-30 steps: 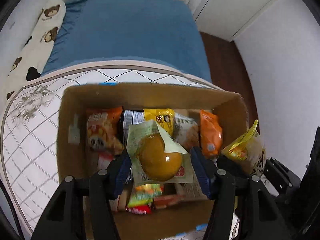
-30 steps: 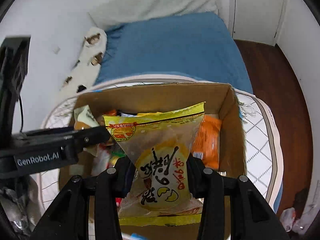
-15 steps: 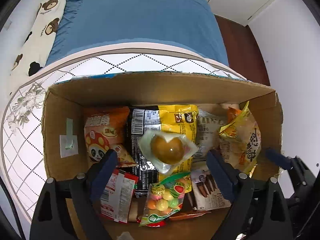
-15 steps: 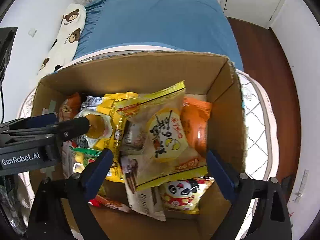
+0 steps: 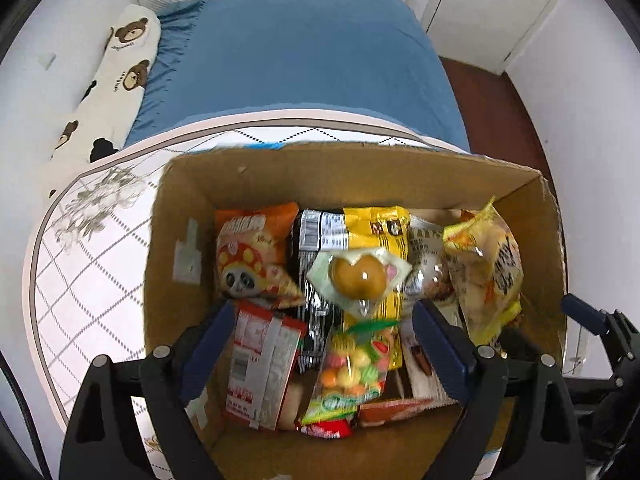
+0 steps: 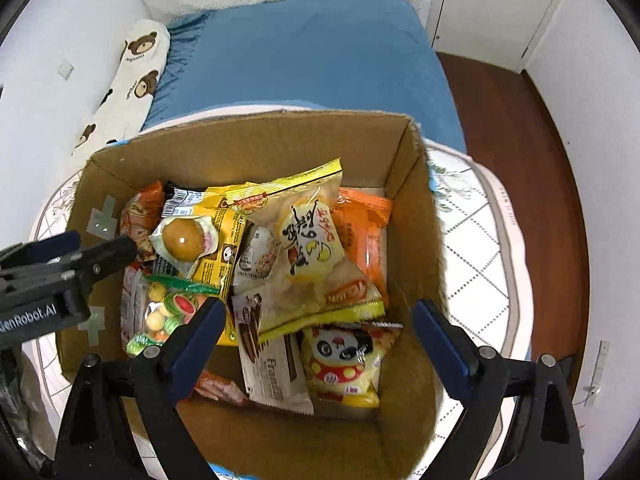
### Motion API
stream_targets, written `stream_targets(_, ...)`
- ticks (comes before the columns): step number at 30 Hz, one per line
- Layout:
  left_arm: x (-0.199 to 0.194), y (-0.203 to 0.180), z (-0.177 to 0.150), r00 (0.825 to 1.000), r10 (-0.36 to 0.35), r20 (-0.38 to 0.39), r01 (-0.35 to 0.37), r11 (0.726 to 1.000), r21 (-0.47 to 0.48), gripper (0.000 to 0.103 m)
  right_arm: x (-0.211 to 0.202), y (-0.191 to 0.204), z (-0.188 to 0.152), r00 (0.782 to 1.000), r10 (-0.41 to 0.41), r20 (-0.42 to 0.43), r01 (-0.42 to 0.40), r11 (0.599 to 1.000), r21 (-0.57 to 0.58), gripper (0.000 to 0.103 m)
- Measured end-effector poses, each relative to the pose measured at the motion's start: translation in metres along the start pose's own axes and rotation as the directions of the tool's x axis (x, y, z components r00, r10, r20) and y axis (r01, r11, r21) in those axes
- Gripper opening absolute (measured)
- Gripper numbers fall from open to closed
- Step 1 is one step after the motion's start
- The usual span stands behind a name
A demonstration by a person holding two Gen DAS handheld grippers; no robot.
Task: Organize snacks
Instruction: 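Lift both grippers out of the box and back away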
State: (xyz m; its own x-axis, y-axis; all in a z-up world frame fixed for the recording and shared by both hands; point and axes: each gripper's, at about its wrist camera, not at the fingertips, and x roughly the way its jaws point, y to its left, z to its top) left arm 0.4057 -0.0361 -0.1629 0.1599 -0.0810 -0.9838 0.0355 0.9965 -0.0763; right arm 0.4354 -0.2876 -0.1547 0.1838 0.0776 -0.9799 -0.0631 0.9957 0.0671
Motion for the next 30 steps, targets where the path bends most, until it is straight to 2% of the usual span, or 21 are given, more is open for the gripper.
stream_targets(10,-0.059,0.002,-0.074,0.989,-0.009,0.149,0.009,1.000,0.000,0.091,-0.074,0.006,-0.058,0.986,-0.016,0.166,0.015,1.000,0.003,0.097)
stream_targets(13,-0.083,-0.001,-0.098,0.980,-0.014,0.200,0.015,1.000,0.000,0.091,-0.096,0.009,-0.080,0.979,-0.005,0.206,0.005,1.000,-0.002,0.097)
stream_targets(18,-0.126,-0.002,-0.143,0.955,-0.006,0.297,0.008,1.000,-0.007,0.091,-0.134,0.013,-0.124,0.963,0.005,0.268,-0.003,1.000,-0.006,0.097)
stream_targets(21,-0.152,-0.003,-0.169,0.934,-0.004,0.358,0.006,1.000,-0.003,0.091,-0.163,0.016,-0.152,0.943,-0.003,0.333,0.007,1.000,-0.009,0.097)
stream_targets(30,-0.209,-0.014,-0.235,0.891,0.016,0.454,-0.024,1.000,0.012,0.091,-0.246,0.019,-0.227,0.879,-0.018,0.476,0.025,1.000,-0.007,0.097)
